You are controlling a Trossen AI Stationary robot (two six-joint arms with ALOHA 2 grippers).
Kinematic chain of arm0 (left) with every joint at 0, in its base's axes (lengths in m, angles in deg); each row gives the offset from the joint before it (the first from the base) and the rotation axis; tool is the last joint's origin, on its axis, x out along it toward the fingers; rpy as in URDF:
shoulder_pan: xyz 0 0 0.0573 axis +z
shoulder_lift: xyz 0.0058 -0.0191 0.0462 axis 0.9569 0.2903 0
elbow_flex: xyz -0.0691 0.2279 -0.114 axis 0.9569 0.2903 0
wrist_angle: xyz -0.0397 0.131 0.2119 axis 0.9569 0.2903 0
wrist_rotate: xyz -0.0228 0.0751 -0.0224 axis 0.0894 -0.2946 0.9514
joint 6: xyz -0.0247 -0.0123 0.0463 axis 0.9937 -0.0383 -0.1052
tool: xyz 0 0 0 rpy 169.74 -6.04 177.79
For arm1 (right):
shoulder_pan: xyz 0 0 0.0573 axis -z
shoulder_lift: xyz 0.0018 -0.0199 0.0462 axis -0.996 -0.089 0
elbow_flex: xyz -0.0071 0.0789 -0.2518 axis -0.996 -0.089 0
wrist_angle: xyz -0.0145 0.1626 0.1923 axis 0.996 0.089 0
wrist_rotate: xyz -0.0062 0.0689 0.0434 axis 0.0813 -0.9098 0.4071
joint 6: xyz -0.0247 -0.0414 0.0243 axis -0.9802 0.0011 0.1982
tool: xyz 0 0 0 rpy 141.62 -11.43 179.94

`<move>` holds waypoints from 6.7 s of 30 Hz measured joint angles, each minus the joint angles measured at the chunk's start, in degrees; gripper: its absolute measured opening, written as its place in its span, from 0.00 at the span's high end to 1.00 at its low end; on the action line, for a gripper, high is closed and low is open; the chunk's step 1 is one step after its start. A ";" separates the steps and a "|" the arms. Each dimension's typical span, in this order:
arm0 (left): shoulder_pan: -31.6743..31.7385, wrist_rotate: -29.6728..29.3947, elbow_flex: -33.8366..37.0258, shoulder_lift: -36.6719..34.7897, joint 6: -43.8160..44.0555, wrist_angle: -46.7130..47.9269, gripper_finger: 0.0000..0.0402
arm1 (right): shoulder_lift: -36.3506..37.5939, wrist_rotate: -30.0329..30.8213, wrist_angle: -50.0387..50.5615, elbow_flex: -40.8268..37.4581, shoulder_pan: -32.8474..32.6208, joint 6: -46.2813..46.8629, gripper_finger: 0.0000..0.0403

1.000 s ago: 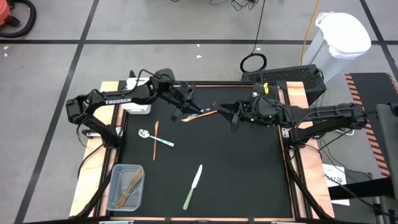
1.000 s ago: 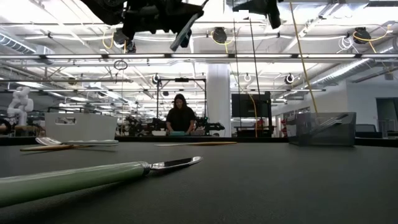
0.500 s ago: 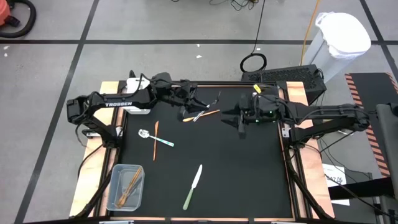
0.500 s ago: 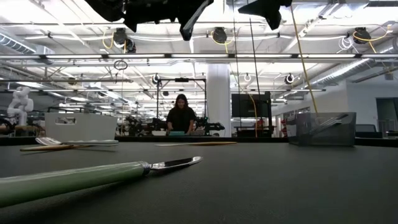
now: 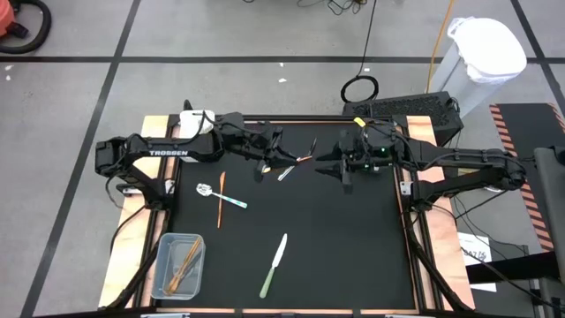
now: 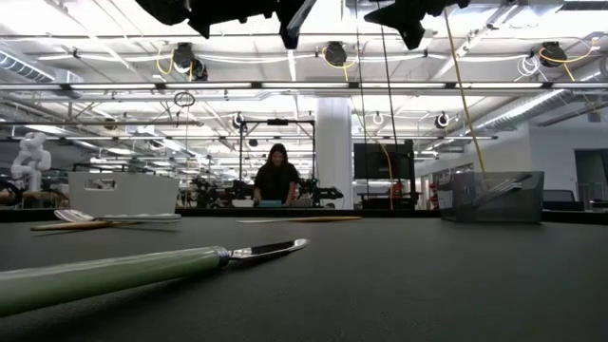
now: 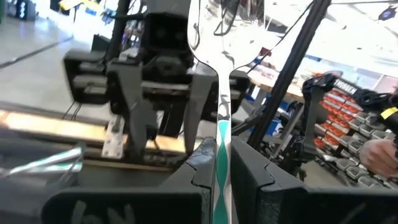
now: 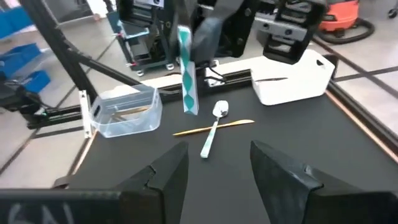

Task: Sort silverware by color (type)
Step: Put the blue spoon into the black bin, then put the green knife into the white bin

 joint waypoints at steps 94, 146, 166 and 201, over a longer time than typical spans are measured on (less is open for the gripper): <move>4.99 -18.84 -0.02 -1.46 -2.96 13.59 0.47 | -7.89 18.37 48.57 21.89 31.16 16.18 0.97; -34.11 -32.21 0.00 0.33 58.88 61.74 0.47 | -2.03 2.57 43.97 10.25 12.68 20.73 0.50; -57.88 -50.11 0.03 4.27 59.93 53.94 0.47 | -8.69 15.67 5.87 3.34 -27.54 25.48 0.50; -61.16 -37.22 0.02 9.44 64.43 53.24 0.47 | -67.64 -5.21 -1.65 35.60 -30.86 -22.10 0.50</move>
